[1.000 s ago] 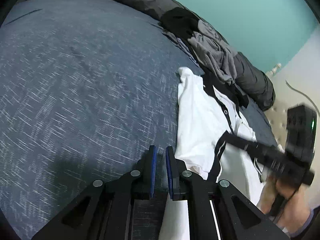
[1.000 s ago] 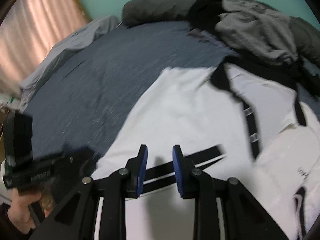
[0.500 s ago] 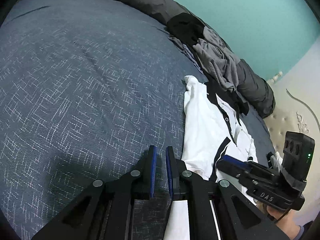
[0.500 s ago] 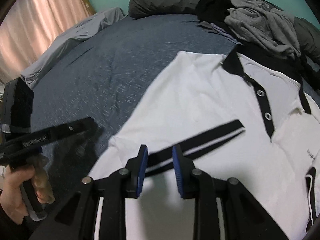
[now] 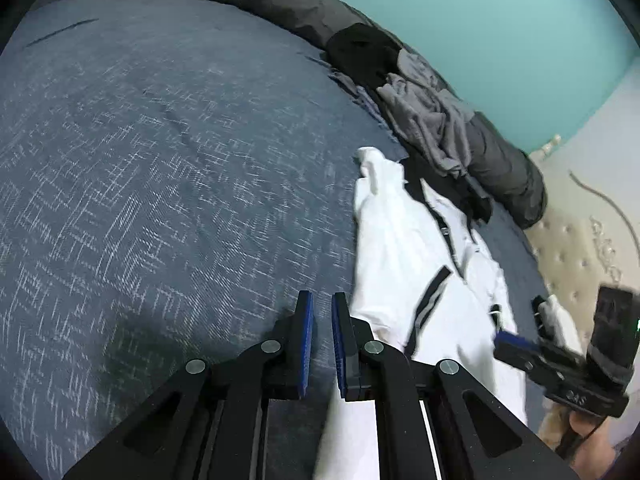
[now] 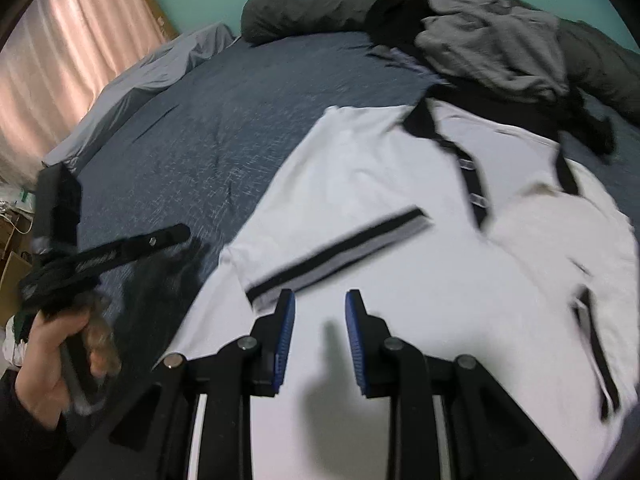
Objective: Fold clothes
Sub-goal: 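Open both tools and raise them above the shirt, then grasp the shirt hem corners with both tools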
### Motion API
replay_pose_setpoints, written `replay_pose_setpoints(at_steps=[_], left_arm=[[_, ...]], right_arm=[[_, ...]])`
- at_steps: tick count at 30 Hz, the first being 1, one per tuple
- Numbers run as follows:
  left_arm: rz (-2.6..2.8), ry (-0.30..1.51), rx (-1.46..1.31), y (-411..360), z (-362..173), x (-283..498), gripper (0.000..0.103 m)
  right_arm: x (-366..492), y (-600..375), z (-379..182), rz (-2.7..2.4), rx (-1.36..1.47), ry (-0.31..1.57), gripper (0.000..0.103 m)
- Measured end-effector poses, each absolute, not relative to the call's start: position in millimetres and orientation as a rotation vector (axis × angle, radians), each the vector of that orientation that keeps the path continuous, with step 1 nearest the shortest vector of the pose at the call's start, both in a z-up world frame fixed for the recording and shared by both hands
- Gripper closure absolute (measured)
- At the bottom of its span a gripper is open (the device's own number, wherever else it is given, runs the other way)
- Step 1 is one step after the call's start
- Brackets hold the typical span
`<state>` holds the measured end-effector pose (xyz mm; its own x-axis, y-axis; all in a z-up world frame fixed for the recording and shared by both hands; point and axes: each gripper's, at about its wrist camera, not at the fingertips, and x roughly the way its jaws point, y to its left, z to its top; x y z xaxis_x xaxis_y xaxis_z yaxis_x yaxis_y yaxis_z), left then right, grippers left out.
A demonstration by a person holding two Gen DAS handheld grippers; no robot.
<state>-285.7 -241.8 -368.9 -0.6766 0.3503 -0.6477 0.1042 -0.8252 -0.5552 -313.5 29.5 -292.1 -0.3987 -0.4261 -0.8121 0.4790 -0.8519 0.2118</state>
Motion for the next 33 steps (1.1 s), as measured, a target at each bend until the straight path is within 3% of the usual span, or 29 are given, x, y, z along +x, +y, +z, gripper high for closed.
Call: replay_pose_setpoints(at_steps=[5,9,12,18,23,33], left_arm=[[2.557,-0.915,-1.215,-243,-360,-265,0.092],[2.549,-0.873,-1.211,-236,-342,-242,0.079],[2.512,-0.830,-1.243,-227,-331,-221,0.078],[2.435,-0.734,-1.361,-219,-316,-173,0.062],[2.375,-0.634,-1.455,-212,-315,-128,0.061],[2.289,-0.599,-1.684,-233,-346,-54,0.060]], right_arm=[[-261,108,-261,-2.334,1.302,0.014,0.077],[-223,167,-245,-2.404,1.329,-0.040,0.076],[-192,208,-240,-2.420,1.378,-0.091,0.065],[-131,263,-245,-2.403,1.473,-0.177,0.065],[-86,290,-259,-2.364,1.584,-0.226,0.065],[-21,316,-298,-2.264,1.733,-0.296,0.065]])
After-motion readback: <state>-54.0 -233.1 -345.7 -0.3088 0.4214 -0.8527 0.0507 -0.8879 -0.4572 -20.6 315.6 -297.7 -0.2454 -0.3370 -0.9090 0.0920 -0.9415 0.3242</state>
